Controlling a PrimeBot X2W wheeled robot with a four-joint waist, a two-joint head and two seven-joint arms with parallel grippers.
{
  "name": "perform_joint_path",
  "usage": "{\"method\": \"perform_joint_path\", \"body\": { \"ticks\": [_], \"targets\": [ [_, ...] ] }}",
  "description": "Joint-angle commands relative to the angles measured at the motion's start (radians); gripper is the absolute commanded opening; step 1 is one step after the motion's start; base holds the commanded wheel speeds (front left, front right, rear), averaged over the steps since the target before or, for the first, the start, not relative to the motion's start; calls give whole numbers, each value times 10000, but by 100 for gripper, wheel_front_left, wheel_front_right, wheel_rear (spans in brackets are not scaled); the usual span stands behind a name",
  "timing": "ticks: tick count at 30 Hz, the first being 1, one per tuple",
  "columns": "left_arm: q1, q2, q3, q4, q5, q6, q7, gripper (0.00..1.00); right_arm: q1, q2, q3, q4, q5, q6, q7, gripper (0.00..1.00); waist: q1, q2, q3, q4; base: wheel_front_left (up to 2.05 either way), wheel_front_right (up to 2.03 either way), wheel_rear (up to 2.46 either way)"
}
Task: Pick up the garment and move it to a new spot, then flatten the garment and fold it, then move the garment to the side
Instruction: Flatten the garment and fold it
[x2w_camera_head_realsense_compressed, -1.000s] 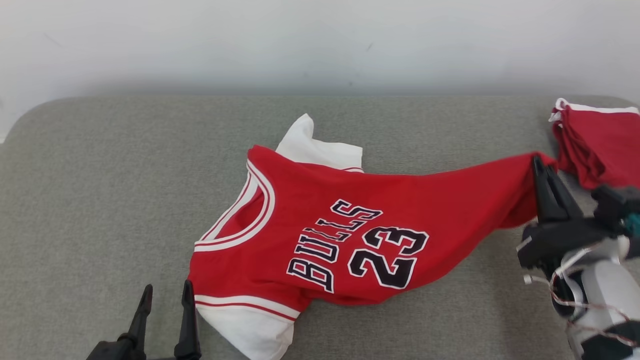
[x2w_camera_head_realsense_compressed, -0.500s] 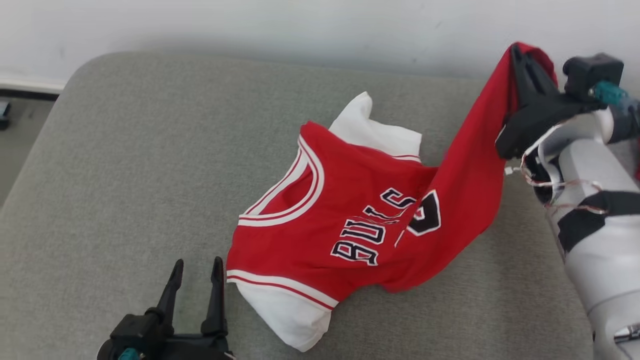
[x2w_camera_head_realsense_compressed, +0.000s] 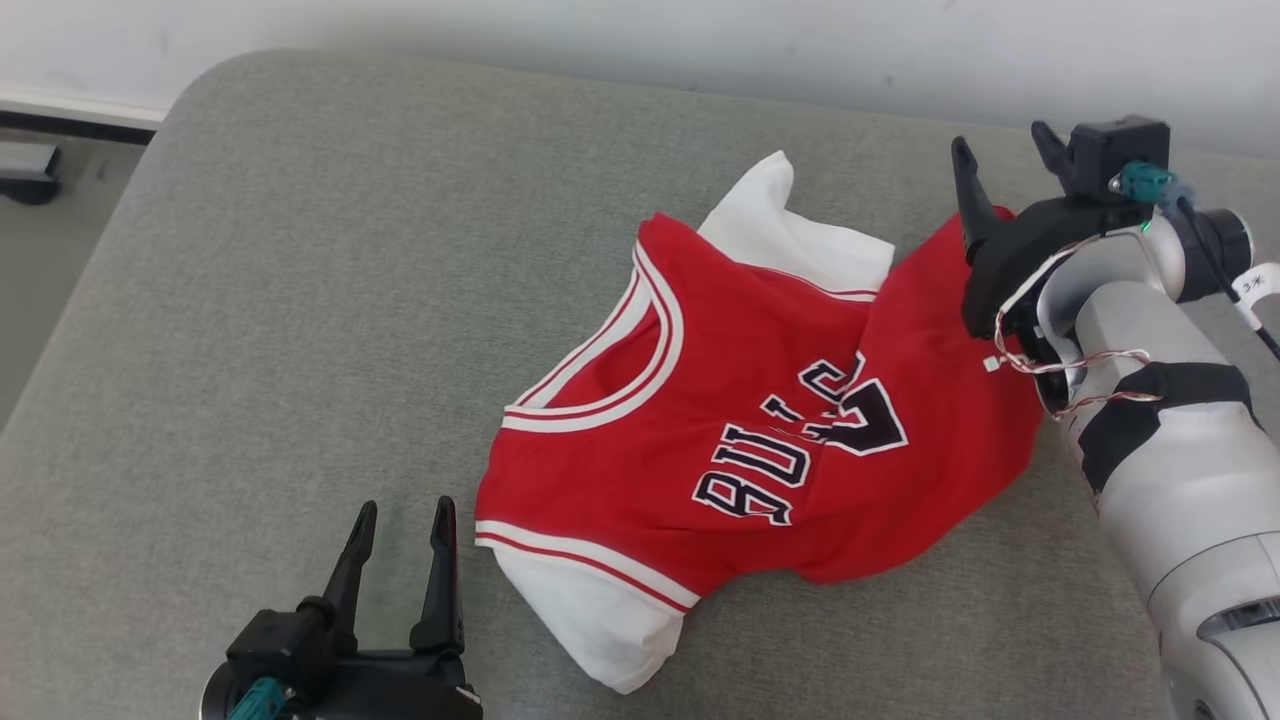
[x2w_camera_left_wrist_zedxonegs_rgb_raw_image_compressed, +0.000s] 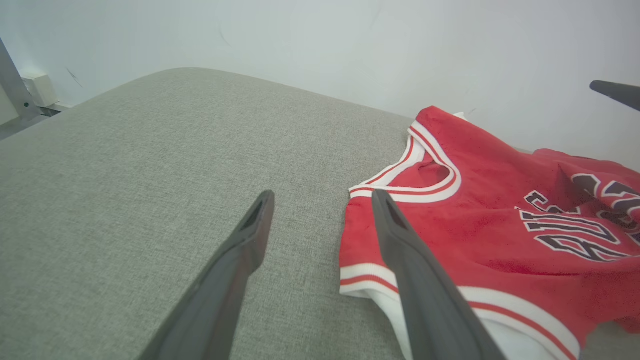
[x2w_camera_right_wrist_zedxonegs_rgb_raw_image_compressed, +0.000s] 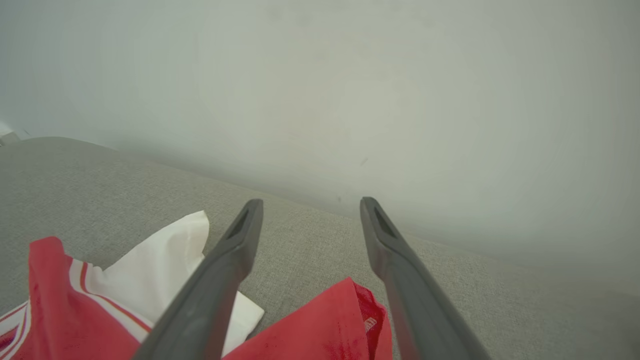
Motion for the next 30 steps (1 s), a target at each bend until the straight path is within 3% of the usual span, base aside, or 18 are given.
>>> {"method": "perform_joint_path", "body": {
  "ticks": [1,8,20,24,30],
  "targets": [
    [-49,-14,56,33,70,-8,-33,100,151,37,99,100,86,-26,-80,100,-1,-1,-162,-277,0,0,0],
    [255,-3,398,109,263,-132,-33,100,978,89,289,-503,1066,-26,-501,100,-1,-1,-665,-896,0,0,0],
    [957,-6,953,13,583,-278,-33,100,5060,-576,835,-3825,2949,-26,-531,100,-1,-1,-1278,-1518,0,0,0],
    [1147,-8,1156,-73,702,-290,-33,100,6326,-245,505,-4651,3374,-26,-532,100,-1,-1,-1341,-1541,0,0,0],
    [1084,-8,1170,-28,719,-330,-33,100,6792,194,395,-4719,3498,-26,-535,100,-1,-1,-1309,-1349,0,0,0]
  ]
}}
